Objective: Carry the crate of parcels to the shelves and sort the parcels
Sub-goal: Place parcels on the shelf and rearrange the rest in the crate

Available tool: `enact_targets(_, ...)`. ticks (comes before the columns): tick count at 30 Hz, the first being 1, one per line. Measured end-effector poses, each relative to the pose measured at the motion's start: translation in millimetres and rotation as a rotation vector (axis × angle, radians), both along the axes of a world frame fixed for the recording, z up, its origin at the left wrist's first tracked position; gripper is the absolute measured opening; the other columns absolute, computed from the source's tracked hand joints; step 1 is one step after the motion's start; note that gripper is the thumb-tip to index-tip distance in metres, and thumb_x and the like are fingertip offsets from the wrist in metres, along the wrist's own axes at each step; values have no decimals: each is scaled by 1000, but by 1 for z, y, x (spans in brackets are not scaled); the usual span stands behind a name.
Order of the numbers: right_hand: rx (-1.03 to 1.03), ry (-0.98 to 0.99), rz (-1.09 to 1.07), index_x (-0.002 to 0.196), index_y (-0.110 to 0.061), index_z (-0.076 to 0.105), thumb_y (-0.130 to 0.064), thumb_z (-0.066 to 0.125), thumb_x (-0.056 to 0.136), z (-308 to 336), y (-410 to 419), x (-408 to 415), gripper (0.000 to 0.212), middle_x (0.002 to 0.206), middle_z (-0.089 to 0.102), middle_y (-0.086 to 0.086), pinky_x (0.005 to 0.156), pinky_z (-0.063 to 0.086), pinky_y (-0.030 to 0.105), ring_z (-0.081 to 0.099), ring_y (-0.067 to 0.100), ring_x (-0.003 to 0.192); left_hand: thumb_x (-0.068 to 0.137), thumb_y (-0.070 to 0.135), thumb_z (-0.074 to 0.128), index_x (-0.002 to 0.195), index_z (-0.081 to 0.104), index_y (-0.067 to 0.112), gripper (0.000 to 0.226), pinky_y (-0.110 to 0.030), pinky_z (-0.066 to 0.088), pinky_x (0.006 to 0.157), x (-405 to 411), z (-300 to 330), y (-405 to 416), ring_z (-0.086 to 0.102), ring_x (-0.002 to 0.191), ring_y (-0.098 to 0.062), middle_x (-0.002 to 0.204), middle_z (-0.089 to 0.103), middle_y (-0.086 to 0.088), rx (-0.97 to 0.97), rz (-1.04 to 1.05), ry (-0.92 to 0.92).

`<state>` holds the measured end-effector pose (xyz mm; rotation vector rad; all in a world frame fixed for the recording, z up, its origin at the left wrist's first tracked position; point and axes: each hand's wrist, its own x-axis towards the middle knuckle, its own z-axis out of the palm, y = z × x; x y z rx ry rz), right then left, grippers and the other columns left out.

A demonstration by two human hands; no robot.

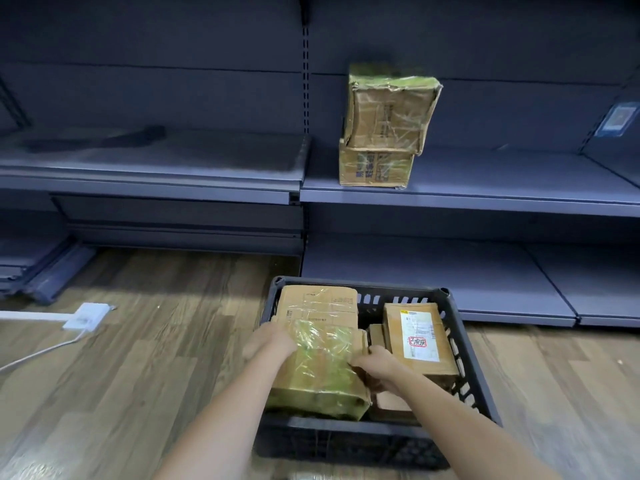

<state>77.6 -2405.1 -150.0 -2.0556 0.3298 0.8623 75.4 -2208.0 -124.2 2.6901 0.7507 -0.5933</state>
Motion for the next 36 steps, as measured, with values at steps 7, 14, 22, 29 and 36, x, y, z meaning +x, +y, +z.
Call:
enact_targets(7,89,-179,-172,108,-7,50,-24,58,90,74,-26,-6,26,88,56,4,56,48,26,56,15,71,88,50,56,116,57,13,46,-29,48,70,-12,84,-24,63,100,-24,113,65,-4,-21,-4,-248)
enact_targets(14,273,-446,-343,90,-3,62,-15,69,79,124,-78,-17,18,88,60,9,80,50,41,55,22,81,85,19,64,110,50,13,29,-27,43,70,-19,121,-41,50,82,-14,100,52,1,-618,60,-541)
enact_targets(22,294,-670,46,143,-37,26,-22,82,73,127,-102,-33,91,137,42,-10,106,39,28,43,8,125,85,5,66,145,30,7,70,-32,44,95,-24,126,-63,48,126,-27,142,45,-10,-837,97,-583)
enact_targets(29,162,-779,-212,148,-32,27,-37,67,85,129,-107,-20,75,130,53,-10,102,46,38,53,17,122,84,30,70,146,32,11,75,-33,40,102,-20,121,-72,45,129,-22,143,44,-4,-947,110,-645)
enact_targets(36,131,-578,-486,136,-13,41,-58,55,84,113,-118,-8,70,133,54,10,98,50,44,58,25,114,90,20,63,147,33,27,65,-30,45,97,-5,126,-81,51,122,-17,138,51,3,-921,-153,-588)
